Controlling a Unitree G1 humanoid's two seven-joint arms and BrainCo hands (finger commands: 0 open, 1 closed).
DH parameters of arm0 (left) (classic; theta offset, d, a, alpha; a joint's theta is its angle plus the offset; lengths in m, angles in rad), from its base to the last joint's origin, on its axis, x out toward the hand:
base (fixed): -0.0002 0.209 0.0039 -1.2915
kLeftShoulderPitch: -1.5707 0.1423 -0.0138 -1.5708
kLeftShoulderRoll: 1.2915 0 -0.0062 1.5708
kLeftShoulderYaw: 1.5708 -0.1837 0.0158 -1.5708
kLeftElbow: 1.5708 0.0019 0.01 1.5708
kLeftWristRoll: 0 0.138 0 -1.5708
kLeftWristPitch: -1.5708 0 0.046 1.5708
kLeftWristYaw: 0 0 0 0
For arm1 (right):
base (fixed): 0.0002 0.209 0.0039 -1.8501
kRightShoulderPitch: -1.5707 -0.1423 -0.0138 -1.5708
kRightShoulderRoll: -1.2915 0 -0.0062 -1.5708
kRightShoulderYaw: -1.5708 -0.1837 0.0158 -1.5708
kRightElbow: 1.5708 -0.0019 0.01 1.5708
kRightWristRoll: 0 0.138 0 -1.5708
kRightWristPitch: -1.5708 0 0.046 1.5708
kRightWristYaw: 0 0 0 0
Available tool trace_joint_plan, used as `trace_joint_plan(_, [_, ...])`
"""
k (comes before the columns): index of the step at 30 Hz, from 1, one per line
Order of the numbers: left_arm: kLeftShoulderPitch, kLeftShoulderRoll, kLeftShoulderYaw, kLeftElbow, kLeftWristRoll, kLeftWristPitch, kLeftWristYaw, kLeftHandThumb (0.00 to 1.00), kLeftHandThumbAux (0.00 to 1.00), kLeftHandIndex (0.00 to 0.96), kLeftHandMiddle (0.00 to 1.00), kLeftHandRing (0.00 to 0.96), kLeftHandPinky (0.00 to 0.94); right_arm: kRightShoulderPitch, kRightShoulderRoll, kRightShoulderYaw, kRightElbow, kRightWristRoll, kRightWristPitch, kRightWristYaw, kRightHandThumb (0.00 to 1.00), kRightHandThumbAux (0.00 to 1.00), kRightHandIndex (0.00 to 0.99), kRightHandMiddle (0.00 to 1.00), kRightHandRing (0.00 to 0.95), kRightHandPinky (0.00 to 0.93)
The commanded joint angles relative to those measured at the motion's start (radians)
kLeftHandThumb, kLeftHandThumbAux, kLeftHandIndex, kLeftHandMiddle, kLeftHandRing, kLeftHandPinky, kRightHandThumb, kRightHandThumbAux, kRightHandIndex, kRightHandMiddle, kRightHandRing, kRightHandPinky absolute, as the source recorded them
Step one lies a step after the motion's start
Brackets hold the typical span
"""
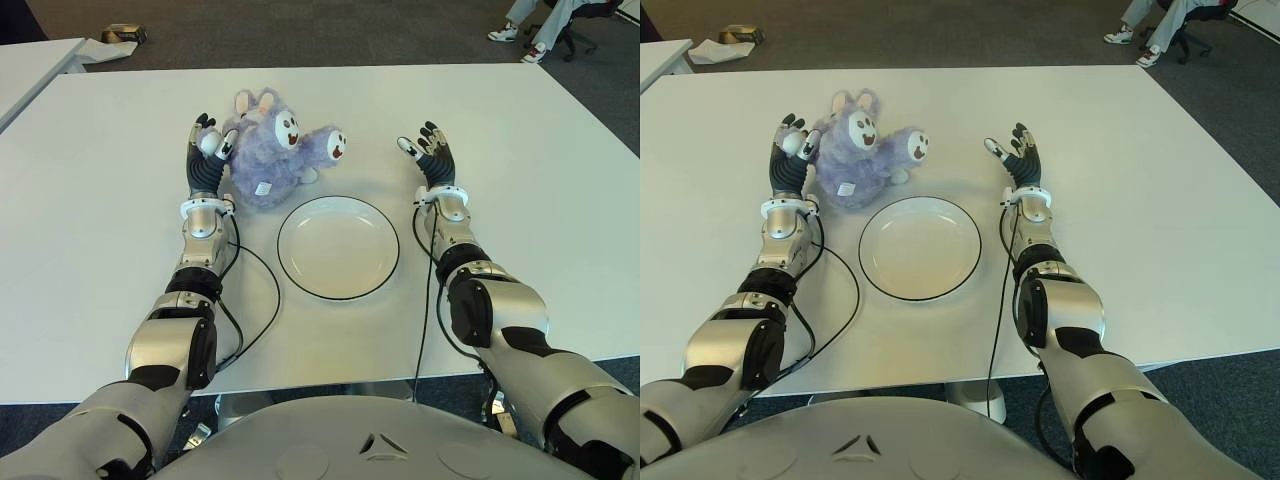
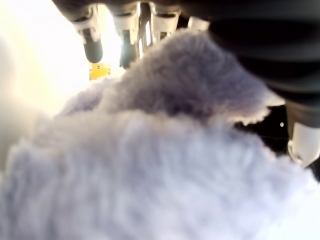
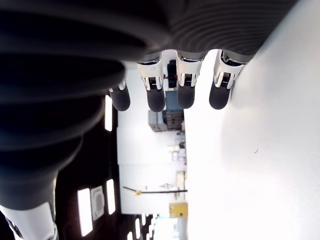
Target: Put the doll into the plate.
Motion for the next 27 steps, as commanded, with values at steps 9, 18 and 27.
trace_joint_plan(9, [0.107,-0.032,-0.013,0.094,0.022,0.024,0.014,0.0,0.492,0.0,0.097,0.075,0.027,0.076,0.021,0.009,0.06,-0.006,0.061,-0.001,0.057,0.689,0.008,0.029,0.02,0.011])
trace_joint_plan(18, [0.102,-0.034,-0.011,0.094,0.019,0.027,0.011,0.0,0.491,0.0,0.105,0.079,0.02,0.072,0.019,0.004,0.061,0.001,0.062,0.003,0.058,0.692,0.009,0.031,0.021,0.016])
trace_joint_plan(27, [0.103,-0.038,-0.009,0.087,0.015,0.023,0.009,0.0,0.495,0.0,0.112,0.085,0.024,0.072,0.018,0.001,0.06,0.003,0.057,0.011,0.07,0.685,0.01,0.03,0.021,0.016])
